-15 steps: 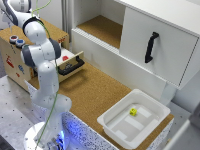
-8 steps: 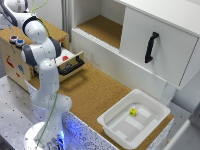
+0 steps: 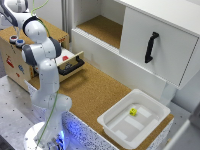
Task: Turn on the blue light
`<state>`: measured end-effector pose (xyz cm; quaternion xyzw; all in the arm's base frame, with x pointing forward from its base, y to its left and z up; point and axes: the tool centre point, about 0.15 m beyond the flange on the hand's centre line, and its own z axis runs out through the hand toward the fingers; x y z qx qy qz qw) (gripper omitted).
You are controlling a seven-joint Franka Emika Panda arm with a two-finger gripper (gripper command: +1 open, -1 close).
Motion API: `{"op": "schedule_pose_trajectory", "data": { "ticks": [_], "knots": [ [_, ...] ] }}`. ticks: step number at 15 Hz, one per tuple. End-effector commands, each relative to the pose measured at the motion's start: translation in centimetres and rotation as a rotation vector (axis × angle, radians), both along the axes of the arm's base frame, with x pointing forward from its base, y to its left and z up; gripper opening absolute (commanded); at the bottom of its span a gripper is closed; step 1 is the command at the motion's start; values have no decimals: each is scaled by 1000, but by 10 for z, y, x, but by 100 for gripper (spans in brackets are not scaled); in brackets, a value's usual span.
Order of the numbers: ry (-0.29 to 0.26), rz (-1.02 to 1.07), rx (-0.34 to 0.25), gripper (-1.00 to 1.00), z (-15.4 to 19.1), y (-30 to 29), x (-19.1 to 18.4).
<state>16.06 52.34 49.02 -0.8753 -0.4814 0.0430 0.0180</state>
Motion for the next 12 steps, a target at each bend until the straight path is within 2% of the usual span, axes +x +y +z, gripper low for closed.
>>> {"op": "schedule_pose_trajectory", "data": {
  "ticks": [1, 5, 7, 9, 10, 11, 12],
  "knots": [
    [78, -30, -10, -100, -34, 1, 13],
    [103, -33, -24, -100, -54, -1, 11],
    [89, -12, -33, -100, -53, 1, 1],
    [26, -23, 0, -100, -24, -2, 2],
    [-63, -8, 9, -100, 6, -6, 3],
    [-104, -3, 6, -100, 25, -9, 4],
    [-160, 7, -8, 100, 44, -13, 5]
  ]
}}
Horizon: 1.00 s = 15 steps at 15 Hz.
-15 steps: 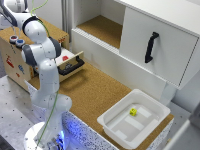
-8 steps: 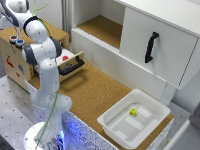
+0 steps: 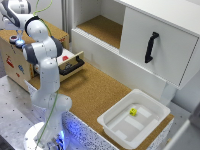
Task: Turn on the blue light
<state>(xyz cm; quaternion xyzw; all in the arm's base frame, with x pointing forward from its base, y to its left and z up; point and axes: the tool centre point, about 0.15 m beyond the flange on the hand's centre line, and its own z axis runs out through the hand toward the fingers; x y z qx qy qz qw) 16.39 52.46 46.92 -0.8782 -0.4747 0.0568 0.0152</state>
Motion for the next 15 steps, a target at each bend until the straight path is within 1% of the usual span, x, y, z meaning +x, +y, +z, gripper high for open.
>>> {"op": "schedule_pose_trajectory", "data": {
  "ticks": [1, 2, 4, 7, 8, 10, 11, 13, 15],
  "knots": [
    [-211, 6, 4, 100, 73, -19, 5],
    [-221, -16, -12, 100, 72, -25, 9],
    [-219, -60, -16, 100, 62, -33, 15],
    [-185, -135, 6, 100, 44, -47, 18],
    [-182, -167, 14, 100, 41, -54, 21],
    [-194, -227, 39, 100, 38, -68, 27],
    [-205, -252, 60, 100, 38, -76, 30],
    [-236, -267, 86, 100, 38, -82, 36],
    [-245, -283, 112, 100, 36, -90, 47]
  ]
}}
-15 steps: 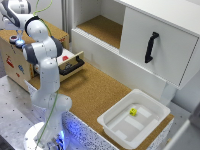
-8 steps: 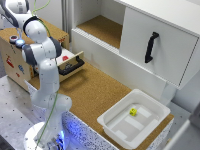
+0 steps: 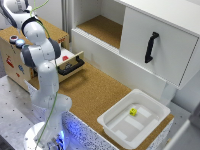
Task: Turn on the blue light
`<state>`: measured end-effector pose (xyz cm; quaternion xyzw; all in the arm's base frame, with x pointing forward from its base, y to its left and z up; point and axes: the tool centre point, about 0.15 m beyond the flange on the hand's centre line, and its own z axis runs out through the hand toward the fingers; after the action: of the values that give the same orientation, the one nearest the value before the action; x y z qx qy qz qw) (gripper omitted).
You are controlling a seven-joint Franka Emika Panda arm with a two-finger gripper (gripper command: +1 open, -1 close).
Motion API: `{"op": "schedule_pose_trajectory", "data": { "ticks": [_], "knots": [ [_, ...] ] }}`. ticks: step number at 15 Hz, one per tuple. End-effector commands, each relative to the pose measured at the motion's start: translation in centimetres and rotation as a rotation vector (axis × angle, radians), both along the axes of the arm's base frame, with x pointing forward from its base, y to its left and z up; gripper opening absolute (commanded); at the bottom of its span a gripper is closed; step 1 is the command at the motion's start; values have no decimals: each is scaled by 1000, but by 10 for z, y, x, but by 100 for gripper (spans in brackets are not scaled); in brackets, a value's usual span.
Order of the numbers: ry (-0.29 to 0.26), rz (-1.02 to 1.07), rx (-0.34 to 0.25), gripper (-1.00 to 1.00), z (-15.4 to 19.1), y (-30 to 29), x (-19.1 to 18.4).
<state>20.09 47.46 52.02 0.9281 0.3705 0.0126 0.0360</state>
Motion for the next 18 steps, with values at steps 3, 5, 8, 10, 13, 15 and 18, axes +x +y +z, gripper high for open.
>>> {"op": "schedule_pose_trajectory", "data": {
  "ticks": [3, 5, 8, 10, 13, 15, 18],
  "knots": [
    [-88, -41, 158, 100, -16, -56, 23],
    [-81, -51, 168, 100, -17, -72, 32],
    [-82, -90, 184, 100, -22, -108, 44],
    [-82, -140, 175, 100, -29, -134, 49],
    [-114, -249, 149, 100, -28, -184, 60],
    [-127, -320, 149, 100, -25, -214, 64],
    [-114, -347, 160, 100, -26, -233, 67]
  ]
}}
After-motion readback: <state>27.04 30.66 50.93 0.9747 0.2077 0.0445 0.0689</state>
